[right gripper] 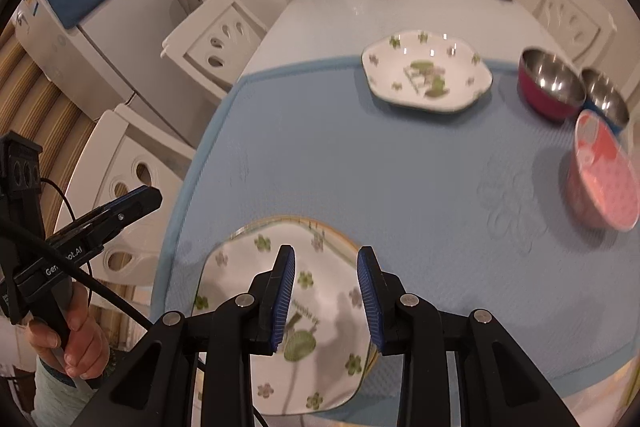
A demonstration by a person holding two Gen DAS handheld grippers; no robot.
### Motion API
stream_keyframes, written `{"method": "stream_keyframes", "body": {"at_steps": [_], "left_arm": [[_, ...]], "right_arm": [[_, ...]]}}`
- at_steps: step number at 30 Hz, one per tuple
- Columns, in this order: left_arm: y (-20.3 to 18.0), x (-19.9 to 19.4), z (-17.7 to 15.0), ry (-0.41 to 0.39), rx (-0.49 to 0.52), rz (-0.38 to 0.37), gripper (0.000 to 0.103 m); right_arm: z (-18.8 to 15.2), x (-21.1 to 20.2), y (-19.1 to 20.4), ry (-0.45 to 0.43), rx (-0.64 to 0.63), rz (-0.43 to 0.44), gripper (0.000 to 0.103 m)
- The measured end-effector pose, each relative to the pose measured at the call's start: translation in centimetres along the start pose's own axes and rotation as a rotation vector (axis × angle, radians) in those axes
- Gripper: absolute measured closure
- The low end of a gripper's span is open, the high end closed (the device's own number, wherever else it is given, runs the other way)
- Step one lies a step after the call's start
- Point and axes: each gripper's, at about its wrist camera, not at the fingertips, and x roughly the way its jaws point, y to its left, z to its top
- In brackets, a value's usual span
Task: Organize plates and bowls
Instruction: 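Lower the tree-print plate and open the left gripper, then grasp the rim of the second hexagonal clover plate with the left gripper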
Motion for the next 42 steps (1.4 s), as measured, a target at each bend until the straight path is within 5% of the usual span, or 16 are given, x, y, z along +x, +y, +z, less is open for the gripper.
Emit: {"method": "stream_keyframes", "body": {"at_steps": [7, 16, 22, 24, 33, 42], "left_arm": [[-2.0, 1.8, 3.8, -0.01, 0.06, -0.043, 0.072], [-5.3, 7.1, 9.0, 0.044, 0.065, -0.115, 0.062], [-6.1, 11.0, 11.7, 0.091, 0.013, -0.108, 0.054], [-6.3, 12.4, 12.5, 0.103, 0.013, -0.073, 0.042], [-5.4, 21.4, 14.8, 0.176, -0.033, -0.028, 0.042], [-3.8, 27.9, 15.3, 0.242, -0.091, -0.007, 0.049]], "right_arm": [[1.6, -2.5, -1.1, -0.059, 0.019, -0.052, 0.049], [6.2, -3.3, -6.8, -0.092, 0.133, -0.046, 0.049], [10.2, 1.4, -12.8, -0.032, 0.28, -0.01, 0.049], [11.2, 3.4, -14.6, -0.011, 0.321, -0.014, 0.049], [14.7, 11.3, -21.3, 0.035, 0.458, -0.055, 0.049], [17.0, 14.5, -21.8, -0.037, 0.421, -0.113, 0.053]]}}
